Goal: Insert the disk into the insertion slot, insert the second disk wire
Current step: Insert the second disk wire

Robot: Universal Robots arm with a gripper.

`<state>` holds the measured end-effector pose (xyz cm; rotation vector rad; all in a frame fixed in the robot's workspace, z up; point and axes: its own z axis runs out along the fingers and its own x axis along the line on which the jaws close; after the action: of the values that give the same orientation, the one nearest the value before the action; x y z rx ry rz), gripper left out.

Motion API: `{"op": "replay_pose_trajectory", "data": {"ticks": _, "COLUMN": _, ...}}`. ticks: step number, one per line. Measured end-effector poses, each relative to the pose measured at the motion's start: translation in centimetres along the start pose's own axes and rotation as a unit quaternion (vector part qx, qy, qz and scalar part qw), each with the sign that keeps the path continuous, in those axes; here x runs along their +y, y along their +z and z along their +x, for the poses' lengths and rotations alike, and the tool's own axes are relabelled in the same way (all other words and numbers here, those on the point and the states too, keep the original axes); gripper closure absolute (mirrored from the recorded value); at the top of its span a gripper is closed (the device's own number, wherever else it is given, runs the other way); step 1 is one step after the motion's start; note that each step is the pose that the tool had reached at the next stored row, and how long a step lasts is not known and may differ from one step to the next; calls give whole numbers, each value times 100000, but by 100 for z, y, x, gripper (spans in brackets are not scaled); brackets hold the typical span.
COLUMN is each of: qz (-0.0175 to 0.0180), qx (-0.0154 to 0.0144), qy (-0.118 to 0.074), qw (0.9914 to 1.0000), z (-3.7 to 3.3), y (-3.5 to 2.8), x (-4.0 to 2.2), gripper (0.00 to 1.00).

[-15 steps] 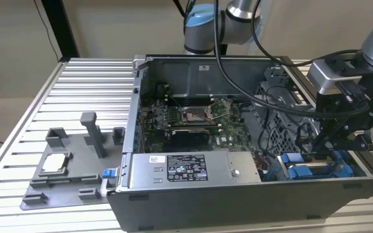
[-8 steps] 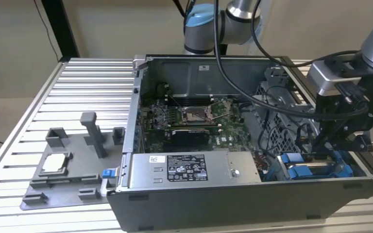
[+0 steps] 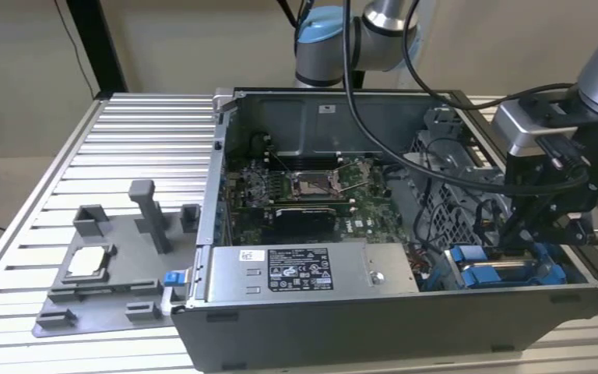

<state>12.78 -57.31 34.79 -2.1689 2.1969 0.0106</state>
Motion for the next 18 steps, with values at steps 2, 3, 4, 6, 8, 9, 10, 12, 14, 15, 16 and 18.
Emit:
{"op": "replay_pose_trajectory", "data": {"ticks": 2, "qz": 1, "qx": -4, "qy": -2, "qw": 100000, "z": 0, "y": 5, "x": -3, "gripper": 100}}
{"op": "replay_pose_trajectory", "data": {"ticks": 3, "qz": 1, "qx": -5, "qy": -2, "qw": 100000, "z": 0, "y": 8, "x": -4, "gripper": 100}}
{"op": "replay_pose_trajectory", "data": {"ticks": 4, "qz": 1, "qx": -2, "qy": 1, "qw": 100000, "z": 0, "y": 10, "x": -5, "gripper": 100}}
{"op": "replay_pose_trajectory", "data": {"ticks": 6, "qz": 1, "qx": -4, "qy": 1, "qw": 100000, "z": 0, "y": 16, "x": -7, "gripper": 100}}
{"op": "replay_pose_trajectory", "data": {"ticks": 8, "qz": 1, "qx": -3, "qy": 0, "qw": 100000, "z": 1, "y": 22, "x": -8, "gripper": 100}}
{"op": "replay_pose_trajectory", "data": {"ticks": 9, "qz": 1, "qx": -2, "qy": 0, "qw": 100000, "z": 1, "y": 25, "x": -8, "gripper": 100}}
{"op": "replay_pose_trajectory", "data": {"ticks": 10, "qz": 1, "qx": -7, "qy": 2, "qw": 100000, "z": 1, "y": 29, "x": -8, "gripper": 100}}
{"op": "replay_pose_trajectory", "data": {"ticks": 12, "qz": 0, "qx": -6, "qy": 1, "qw": 100000, "z": 1, "y": 38, "x": -9, "gripper": 100}}
{"op": "replay_pose_trajectory", "data": {"ticks": 14, "qz": 1, "qx": -1, "qy": -1, "qw": 100000, "z": 2, "y": 46, "x": -9, "gripper": 100}}
{"op": "replay_pose_trajectory", "data": {"ticks": 15, "qz": 1, "qx": 4, "qy": -2, "qw": 100000, "z": 2, "y": 48, "x": -9, "gripper": 100}}
{"op": "replay_pose_trajectory", "data": {"ticks": 16, "qz": 1, "qx": 1, "qy": 0, "qw": 100000, "z": 2, "y": 50, "x": -9, "gripper": 100}}
{"op": "replay_pose_trajectory", "data": {"ticks": 18, "qz": 0, "qx": -16, "qy": 0, "qw": 100000, "z": 1, "y": 58, "x": -11, "gripper": 100}}
